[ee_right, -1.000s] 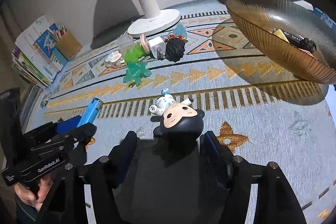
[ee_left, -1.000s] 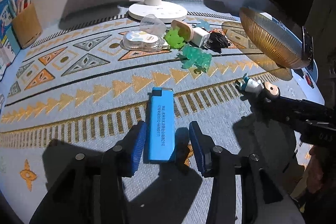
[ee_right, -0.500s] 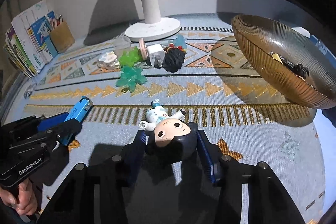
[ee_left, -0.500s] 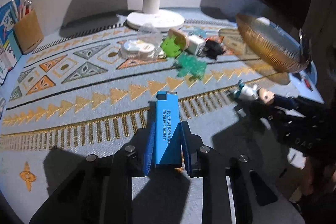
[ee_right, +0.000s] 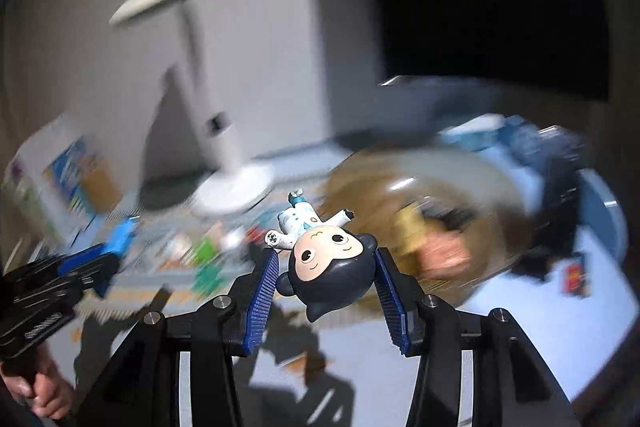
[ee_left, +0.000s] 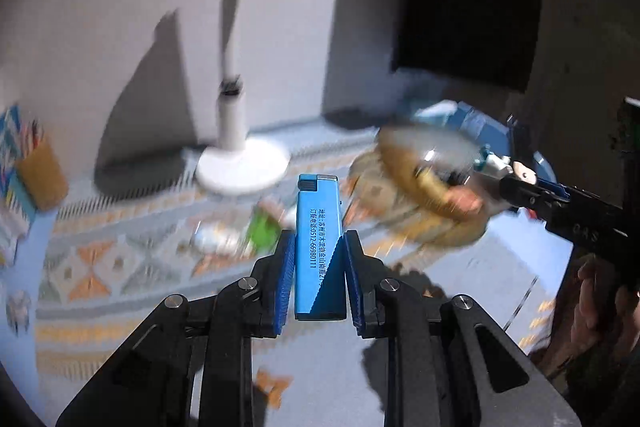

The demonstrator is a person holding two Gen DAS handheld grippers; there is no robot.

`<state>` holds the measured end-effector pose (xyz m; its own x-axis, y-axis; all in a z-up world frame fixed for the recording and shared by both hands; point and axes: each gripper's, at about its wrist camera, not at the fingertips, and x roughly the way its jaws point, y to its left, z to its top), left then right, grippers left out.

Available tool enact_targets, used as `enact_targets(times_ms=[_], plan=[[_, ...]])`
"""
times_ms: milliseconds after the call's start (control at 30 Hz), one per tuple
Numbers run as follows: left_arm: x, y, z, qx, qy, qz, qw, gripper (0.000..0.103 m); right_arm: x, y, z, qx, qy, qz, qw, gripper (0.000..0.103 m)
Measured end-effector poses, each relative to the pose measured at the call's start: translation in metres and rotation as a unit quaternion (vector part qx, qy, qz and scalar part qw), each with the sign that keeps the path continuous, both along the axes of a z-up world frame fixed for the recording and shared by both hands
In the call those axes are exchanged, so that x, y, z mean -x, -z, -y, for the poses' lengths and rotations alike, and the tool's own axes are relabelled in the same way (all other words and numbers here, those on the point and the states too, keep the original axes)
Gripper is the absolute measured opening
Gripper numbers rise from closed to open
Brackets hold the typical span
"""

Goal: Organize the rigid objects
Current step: 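Carry the blue box and cartoon figure over the amber glass bowl, then lower both held items into the bowl and open both tools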

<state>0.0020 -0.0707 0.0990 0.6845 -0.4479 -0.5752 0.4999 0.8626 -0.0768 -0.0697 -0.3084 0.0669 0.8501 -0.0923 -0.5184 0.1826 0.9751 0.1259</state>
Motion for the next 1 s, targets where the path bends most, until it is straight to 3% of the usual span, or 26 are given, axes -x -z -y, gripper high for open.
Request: enact_targets(times_ms=[167, 300, 500, 600, 900, 967, 1000], plan=[[-0.018, -0.038, 0.057, 0.020, 0.039, 0.025, 0.9987, 0.021, 0.006, -0.029, 0.077, -0.034, 0.109, 0.013, 0.993, 0.048], [-0.042, -0.035, 0.109, 0.025, 0.070, -0.004, 0.9972, 0.021, -0.006, -0.021, 0.120, -0.060, 0.144, -0.007, 0.988, 0.048], [-0.076, 0.012, 0.183, -0.002, 0.102, -0.070, 0.9923, 0.021, -0.034, 0.015, 0.136, -0.075, 0.136, -0.056, 0.986, 0.048], [-0.082, 0.033, 0.210, -0.023, 0.112, -0.084, 0.9899, 0.021, -0.047, 0.030, 0.139, -0.072, 0.128, -0.077, 0.986, 0.048], [-0.095, 0.066, 0.237, -0.045, 0.115, -0.114, 0.9858, 0.021, -0.064, 0.047, 0.144, -0.048, 0.127, -0.118, 0.984, 0.048], [-0.096, 0.065, 0.237, -0.037, 0.122, -0.122, 0.9844, 0.028, -0.064, 0.048, 0.145, -0.055, 0.122, -0.118, 0.984, 0.048], [-0.097, 0.063, 0.235, -0.035, 0.122, -0.123, 0.9842, 0.040, -0.062, 0.045, 0.146, -0.059, 0.119, -0.114, 0.985, 0.049]])
